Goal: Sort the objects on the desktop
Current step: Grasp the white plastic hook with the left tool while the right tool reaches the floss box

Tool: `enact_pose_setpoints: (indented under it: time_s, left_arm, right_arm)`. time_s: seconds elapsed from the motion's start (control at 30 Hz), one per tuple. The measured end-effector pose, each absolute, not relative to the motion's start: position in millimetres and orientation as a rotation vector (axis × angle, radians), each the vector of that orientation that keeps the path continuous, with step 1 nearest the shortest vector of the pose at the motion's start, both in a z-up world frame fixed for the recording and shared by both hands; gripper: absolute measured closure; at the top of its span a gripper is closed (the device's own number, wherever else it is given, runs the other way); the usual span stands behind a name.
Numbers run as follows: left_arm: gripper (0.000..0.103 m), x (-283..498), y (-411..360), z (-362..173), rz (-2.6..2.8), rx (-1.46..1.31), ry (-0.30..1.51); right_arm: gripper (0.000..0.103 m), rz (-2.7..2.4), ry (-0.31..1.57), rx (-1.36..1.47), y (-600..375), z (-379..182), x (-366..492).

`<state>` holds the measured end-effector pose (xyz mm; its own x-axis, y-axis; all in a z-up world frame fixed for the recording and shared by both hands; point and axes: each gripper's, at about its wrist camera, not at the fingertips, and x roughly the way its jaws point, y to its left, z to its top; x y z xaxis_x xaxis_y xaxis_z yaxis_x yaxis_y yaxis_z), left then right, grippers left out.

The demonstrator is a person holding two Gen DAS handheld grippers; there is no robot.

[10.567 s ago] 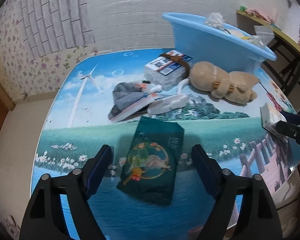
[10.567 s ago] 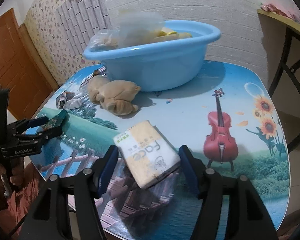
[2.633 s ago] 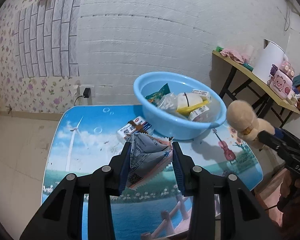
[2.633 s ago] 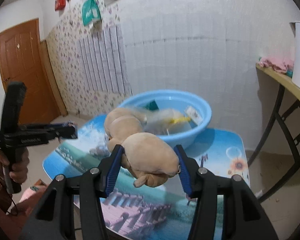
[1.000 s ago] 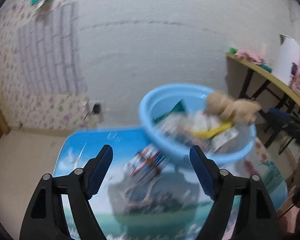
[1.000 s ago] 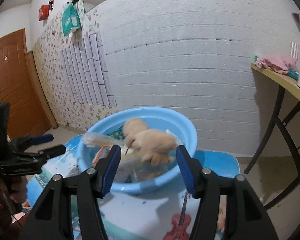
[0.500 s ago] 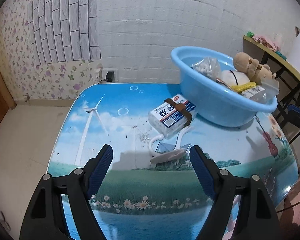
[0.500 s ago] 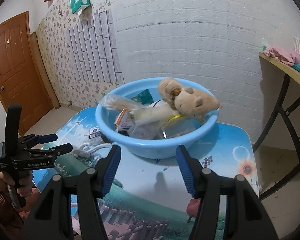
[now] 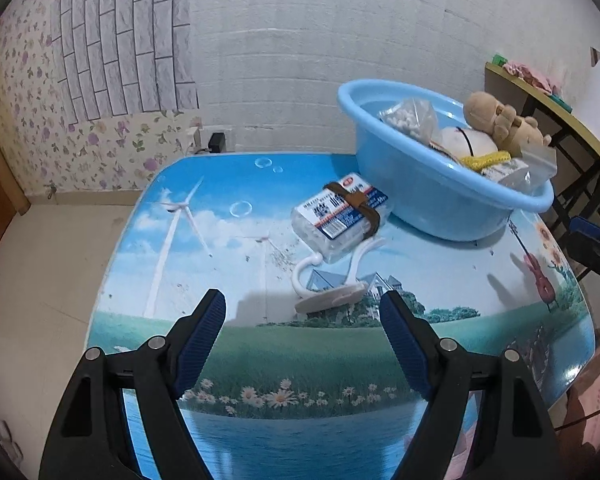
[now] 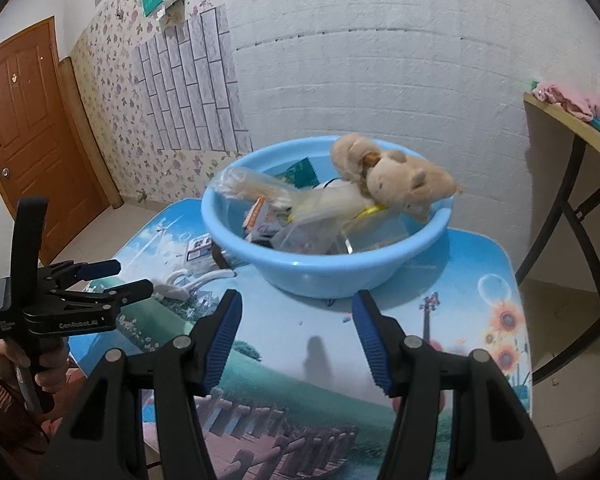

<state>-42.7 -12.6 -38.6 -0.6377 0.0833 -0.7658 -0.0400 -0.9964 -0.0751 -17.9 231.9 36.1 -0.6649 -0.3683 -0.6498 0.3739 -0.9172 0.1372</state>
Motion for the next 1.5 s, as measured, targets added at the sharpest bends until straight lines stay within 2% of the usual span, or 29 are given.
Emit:
enact_pose_setpoints:
  time_s: [0.6,0.63,0.67,0.7,0.8,0.9,1.1,1.23,1.3,1.5]
  left_arm:
    - [0.024,-73,10,-66,2.710,-1.428,-0.042]
    - [0.028,-74,11,-67,2.699,-1.433,-0.045]
    - [0.043,-75,11,-69,2.684,-1.439,-0.053]
    - [0.050,-74,12,-69,2.688,-1.436,-0.039]
    - [0.055,-73,11,-67,2.684,-1.420,-0.024]
    - [0.056,-70,5,-64,2.689,-1.405,-0.043]
    - [0.056,-59,-11,-56,2.723,-1.353,-0.034]
    - [0.056,-52,-27,-54,2.729,-1.342,-0.057]
    - [0.056,-48,-38,-54,2.747,-1.336,-0.061]
    - [0.056,-48,-77,-59,2.786,-1.356,-0.189]
  right_arm:
    - [0.046,-2.460,-0.015,1.076,215,14,-27]
    - [0.046,-2.460,-0.017,1.076,215,14,-27]
    - [0.046,-2.460,-0.019,1.076,215,14,-28]
    - [0.046,-2.462,-0.021,1.077,214,14,-29]
    - [0.046,-2.455,-0.019,1.098,212,11,-29]
    - [0.039,-2.440,-0.001,1.113,205,8,-28]
    - [0.038,-2.410,0.021,1.119,182,6,-28]
    - [0.028,-2.389,0.022,1.133,157,4,-33]
    - [0.026,-2.392,0.030,1.136,145,1,-37]
    - [0.017,-2.450,0.036,1.191,112,-11,-60]
